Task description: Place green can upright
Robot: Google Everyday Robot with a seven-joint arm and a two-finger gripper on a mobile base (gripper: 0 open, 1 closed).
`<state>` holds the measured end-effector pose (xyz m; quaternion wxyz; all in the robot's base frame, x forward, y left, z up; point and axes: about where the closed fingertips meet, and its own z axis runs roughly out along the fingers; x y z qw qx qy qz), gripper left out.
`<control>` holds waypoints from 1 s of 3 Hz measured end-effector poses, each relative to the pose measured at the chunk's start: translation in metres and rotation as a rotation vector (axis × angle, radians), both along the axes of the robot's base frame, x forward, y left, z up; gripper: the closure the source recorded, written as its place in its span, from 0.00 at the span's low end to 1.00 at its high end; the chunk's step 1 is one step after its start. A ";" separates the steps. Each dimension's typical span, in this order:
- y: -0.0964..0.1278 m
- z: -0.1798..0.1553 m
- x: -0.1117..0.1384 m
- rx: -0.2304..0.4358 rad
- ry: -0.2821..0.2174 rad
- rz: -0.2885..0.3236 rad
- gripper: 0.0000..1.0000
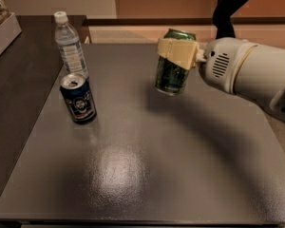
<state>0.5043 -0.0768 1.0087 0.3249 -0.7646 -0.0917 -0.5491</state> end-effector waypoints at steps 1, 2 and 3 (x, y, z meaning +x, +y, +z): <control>-0.006 -0.006 -0.004 -0.104 -0.111 0.026 1.00; -0.013 -0.013 -0.008 -0.203 -0.200 0.024 1.00; -0.020 -0.021 -0.011 -0.273 -0.276 0.012 1.00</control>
Offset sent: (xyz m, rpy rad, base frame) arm -0.0119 -0.0266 -0.0245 -0.3271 -0.3148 0.0131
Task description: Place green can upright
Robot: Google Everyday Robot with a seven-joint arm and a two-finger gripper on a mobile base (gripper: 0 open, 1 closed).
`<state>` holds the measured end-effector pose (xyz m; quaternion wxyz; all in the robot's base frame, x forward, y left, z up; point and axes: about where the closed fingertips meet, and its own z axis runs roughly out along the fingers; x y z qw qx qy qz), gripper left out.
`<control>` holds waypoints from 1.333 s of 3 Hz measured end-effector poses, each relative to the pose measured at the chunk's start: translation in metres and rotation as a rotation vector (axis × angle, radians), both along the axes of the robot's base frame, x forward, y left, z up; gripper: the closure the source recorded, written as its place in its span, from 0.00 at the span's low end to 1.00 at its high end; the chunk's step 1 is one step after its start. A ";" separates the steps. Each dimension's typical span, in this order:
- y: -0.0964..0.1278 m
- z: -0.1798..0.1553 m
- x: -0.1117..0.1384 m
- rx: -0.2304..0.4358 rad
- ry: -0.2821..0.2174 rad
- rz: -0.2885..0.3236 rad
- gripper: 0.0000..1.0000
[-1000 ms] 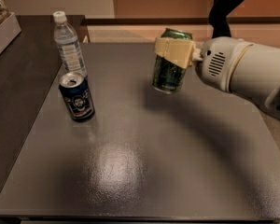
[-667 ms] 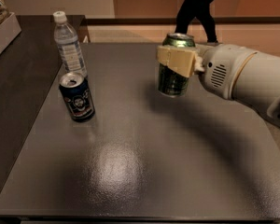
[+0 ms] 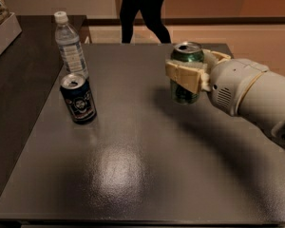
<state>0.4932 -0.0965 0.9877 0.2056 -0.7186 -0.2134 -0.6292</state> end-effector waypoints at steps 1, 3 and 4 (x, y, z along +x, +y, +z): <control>-0.007 -0.011 -0.005 -0.019 -0.056 -0.020 1.00; -0.016 -0.035 -0.011 0.018 -0.085 -0.059 1.00; -0.020 -0.046 -0.013 0.035 -0.075 -0.075 1.00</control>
Offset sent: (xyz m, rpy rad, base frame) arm -0.0147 -0.0239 -0.0410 -0.0141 -0.1399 -0.0690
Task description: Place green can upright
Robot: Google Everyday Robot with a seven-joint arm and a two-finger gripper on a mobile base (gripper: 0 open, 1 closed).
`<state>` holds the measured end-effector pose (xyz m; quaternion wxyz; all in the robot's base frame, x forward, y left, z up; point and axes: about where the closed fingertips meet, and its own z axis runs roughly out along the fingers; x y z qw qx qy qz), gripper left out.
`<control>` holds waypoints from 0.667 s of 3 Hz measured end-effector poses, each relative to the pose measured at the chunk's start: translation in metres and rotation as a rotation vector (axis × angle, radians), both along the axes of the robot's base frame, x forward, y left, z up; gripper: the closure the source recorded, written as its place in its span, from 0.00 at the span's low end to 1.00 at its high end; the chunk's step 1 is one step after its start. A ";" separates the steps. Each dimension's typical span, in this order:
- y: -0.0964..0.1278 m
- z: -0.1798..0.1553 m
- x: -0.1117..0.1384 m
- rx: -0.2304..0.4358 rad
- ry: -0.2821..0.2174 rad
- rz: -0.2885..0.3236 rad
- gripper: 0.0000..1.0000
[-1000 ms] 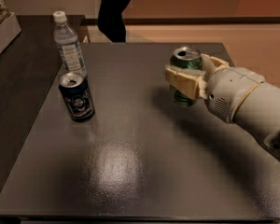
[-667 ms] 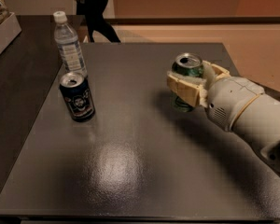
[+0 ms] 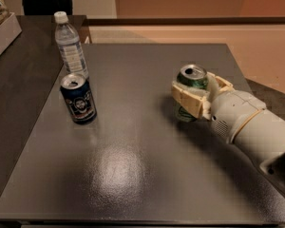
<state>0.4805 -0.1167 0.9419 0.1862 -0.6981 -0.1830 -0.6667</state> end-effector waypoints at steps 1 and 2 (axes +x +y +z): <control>-0.003 -0.009 -0.001 0.007 0.008 -0.010 1.00; -0.005 -0.016 -0.001 0.011 0.012 -0.021 0.83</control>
Offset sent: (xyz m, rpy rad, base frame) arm -0.0013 -0.0110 -0.0265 -0.0222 -0.0046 -0.0399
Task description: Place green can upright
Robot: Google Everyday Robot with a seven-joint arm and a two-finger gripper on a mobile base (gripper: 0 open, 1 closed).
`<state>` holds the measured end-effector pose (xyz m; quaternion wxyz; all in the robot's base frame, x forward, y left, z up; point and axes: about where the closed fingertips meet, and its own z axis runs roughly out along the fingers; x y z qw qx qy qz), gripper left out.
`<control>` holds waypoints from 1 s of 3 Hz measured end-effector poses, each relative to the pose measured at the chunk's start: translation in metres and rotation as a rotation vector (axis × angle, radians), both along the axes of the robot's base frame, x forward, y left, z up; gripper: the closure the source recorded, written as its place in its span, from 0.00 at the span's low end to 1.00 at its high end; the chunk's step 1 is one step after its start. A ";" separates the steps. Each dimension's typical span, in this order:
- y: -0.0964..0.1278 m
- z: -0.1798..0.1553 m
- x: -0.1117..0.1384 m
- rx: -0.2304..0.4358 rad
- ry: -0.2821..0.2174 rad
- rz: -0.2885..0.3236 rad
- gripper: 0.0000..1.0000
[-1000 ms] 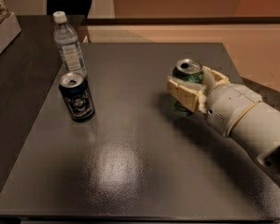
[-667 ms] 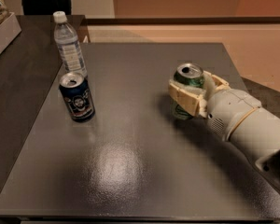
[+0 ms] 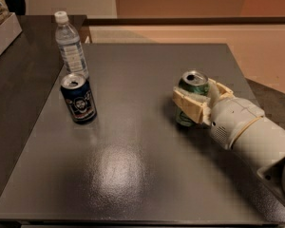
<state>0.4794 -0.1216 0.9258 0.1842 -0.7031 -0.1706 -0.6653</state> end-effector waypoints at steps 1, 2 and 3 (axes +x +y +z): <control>-0.001 -0.008 -0.001 -0.005 -0.007 -0.004 0.59; 0.000 -0.017 0.000 -0.011 -0.007 -0.007 0.36; 0.002 -0.016 0.000 0.004 0.001 -0.005 0.13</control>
Offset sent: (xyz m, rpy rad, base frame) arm 0.0001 -0.0023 -0.0282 -0.0571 -0.0273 -0.0126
